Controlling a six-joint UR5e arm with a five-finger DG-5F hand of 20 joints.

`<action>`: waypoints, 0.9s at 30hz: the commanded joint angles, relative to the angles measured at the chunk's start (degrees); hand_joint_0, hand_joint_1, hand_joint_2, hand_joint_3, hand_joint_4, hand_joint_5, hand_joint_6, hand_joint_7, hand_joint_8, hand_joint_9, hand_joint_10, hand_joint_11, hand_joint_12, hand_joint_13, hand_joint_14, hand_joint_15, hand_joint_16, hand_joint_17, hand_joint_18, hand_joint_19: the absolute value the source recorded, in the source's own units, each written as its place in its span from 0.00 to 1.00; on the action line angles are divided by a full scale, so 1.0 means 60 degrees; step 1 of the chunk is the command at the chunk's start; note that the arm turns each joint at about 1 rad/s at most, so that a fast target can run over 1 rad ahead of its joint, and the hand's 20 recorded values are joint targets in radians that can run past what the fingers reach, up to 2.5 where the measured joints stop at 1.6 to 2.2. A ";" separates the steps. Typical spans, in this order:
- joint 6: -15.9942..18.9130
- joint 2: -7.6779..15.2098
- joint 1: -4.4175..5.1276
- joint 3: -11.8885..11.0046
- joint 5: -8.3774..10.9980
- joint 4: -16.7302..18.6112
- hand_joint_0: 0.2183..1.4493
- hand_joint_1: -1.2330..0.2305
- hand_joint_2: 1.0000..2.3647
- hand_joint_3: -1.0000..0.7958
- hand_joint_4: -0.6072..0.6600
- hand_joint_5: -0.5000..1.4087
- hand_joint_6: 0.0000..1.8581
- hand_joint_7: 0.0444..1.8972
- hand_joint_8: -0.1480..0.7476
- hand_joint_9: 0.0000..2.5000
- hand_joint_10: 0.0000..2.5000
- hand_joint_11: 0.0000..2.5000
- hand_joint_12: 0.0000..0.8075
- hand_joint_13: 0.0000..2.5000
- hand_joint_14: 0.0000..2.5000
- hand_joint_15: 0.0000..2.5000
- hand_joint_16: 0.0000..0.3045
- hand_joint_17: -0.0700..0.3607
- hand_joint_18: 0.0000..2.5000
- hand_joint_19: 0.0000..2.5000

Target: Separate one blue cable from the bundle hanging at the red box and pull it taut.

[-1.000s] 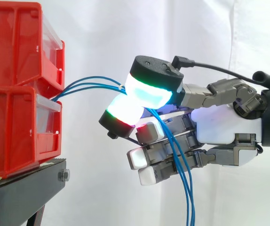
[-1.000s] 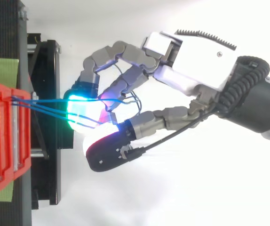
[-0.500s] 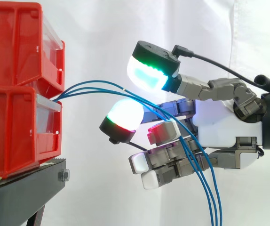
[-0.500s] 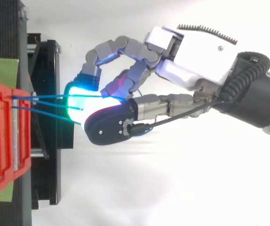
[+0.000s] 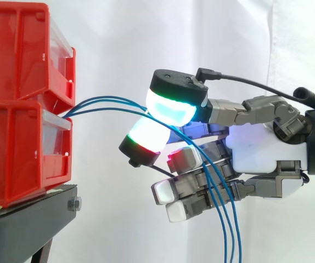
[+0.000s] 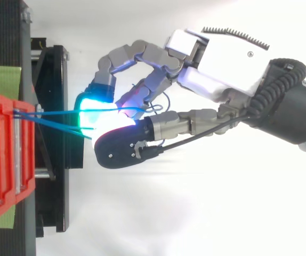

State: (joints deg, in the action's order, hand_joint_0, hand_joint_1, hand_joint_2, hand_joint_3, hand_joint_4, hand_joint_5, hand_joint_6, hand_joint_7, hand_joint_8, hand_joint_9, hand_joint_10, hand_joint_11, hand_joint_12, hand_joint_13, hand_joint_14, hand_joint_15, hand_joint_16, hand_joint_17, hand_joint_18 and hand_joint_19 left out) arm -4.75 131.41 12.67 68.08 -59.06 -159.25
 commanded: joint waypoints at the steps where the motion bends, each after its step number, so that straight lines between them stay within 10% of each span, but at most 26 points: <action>1: 0.0015 -0.0002 0.0012 0.0006 0.0000 -0.0001 0.44 0.21 0.00 0.28 0.44 0.17 0.51 0.49 0.50 0.47 0.00 0.46 0.41 0.35 0.01 0.23 0.13 0.37 0.30 0.18; 16: 0.0323 -0.0017 -0.0032 -0.0287 -0.0044 -0.0338 0.29 0.42 0.00 0.28 0.49 0.19 0.48 0.52 0.52 0.52 0.01 0.45 0.42 0.37 0.01 0.24 0.13 0.37 0.30 0.21; 27: 0.0542 -0.0031 -0.0032 -0.0302 -0.0117 -0.0631 0.40 0.22 0.00 0.28 0.45 0.18 0.50 0.50 0.51 0.49 0.01 0.46 0.42 0.36 0.01 0.24 0.13 0.37 0.30 0.19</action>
State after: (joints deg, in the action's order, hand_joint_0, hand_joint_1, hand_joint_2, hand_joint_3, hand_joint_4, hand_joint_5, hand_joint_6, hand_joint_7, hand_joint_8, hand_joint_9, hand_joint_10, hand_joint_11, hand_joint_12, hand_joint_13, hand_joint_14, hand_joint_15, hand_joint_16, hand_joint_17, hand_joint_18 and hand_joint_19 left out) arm -1.90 131.23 12.48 66.29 -59.59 -162.72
